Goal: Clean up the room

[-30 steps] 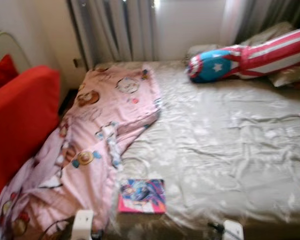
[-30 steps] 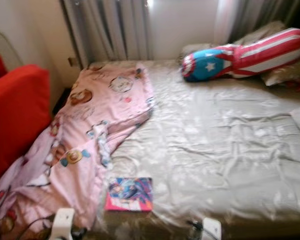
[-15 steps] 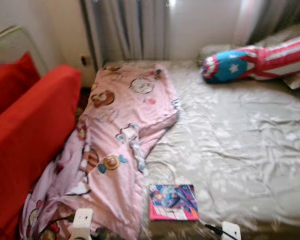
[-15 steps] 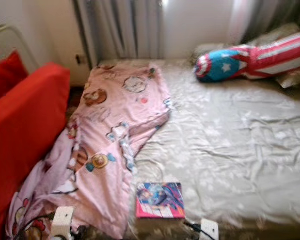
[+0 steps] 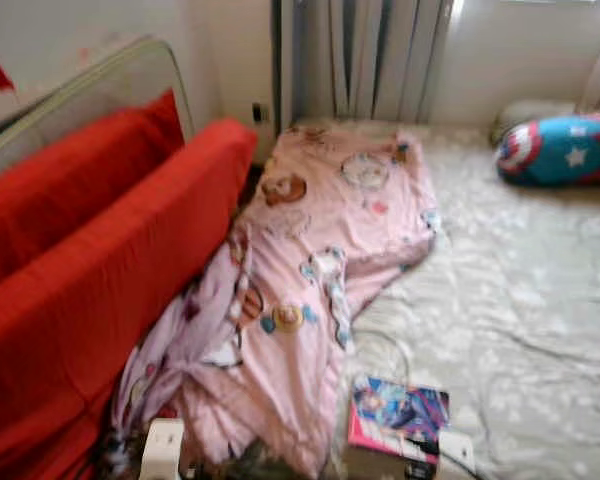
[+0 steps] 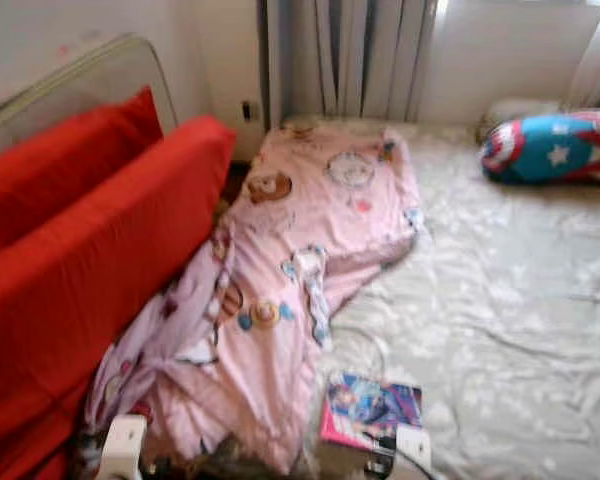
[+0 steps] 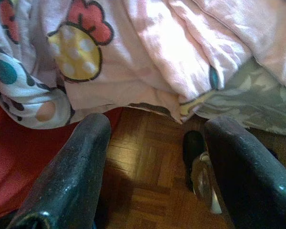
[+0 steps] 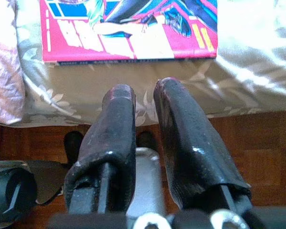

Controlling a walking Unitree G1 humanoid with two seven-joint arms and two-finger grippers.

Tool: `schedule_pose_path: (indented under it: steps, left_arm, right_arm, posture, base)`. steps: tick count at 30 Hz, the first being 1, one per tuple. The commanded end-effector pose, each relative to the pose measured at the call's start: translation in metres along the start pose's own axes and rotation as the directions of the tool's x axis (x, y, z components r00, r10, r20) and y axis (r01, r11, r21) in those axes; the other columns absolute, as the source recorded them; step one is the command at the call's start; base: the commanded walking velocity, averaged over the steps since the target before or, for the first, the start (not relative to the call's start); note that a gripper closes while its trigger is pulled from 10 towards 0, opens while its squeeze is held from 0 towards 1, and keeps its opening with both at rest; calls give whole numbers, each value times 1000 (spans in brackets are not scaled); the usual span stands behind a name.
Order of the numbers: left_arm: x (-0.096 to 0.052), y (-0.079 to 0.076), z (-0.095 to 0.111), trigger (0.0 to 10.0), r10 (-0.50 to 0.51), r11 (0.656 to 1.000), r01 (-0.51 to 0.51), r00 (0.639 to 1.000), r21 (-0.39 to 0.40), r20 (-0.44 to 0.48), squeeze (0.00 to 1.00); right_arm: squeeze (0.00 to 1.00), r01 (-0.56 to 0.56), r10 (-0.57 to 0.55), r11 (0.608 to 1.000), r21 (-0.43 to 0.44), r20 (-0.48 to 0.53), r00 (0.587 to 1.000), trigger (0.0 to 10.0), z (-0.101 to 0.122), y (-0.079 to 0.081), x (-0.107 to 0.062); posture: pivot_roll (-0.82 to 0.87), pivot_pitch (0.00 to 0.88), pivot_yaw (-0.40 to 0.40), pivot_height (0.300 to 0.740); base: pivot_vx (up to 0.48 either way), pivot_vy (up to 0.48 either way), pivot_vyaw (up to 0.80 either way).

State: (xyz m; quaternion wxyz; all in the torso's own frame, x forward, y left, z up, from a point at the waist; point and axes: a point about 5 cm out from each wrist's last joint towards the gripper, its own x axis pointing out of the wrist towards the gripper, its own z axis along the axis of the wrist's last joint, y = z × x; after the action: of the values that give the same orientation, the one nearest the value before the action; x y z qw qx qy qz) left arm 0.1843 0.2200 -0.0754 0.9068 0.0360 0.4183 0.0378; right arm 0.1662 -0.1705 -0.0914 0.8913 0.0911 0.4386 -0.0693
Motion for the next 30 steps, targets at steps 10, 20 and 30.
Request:
schedule_pose_path:
  steps: [10, 20, 30]
  left_arm:
    - [0, 0, 1, 10000, -10, 1000, 10, 1000, 26, 3, 0]
    - [0, 0, 2, 10000, -7, 1000, 7, 1000, 22, 7, 0]
    - [1, 0, 3, 10000, -2, 1000, 2, 1000, 16, 9, 0]
  right_arm:
    - [0, 21, -21, 999, 29, -2, 1000, 10000, -3, -4, -1]
    - [0, 19, -19, 1000, 21, -3, 1000, 10000, -2, -5, -1]
    - [0, 17, -17, 1000, 18, 1, 1000, 10000, -1, -5, -1]
  posture:
    - [40, 0, 3, 740]
    - [42, 0, -1, 740]
    - [42, 0, -3, 740]
  base:
    - [0, -82, 0]
    - [0, -285, 0]
    - [0, -144, 0]
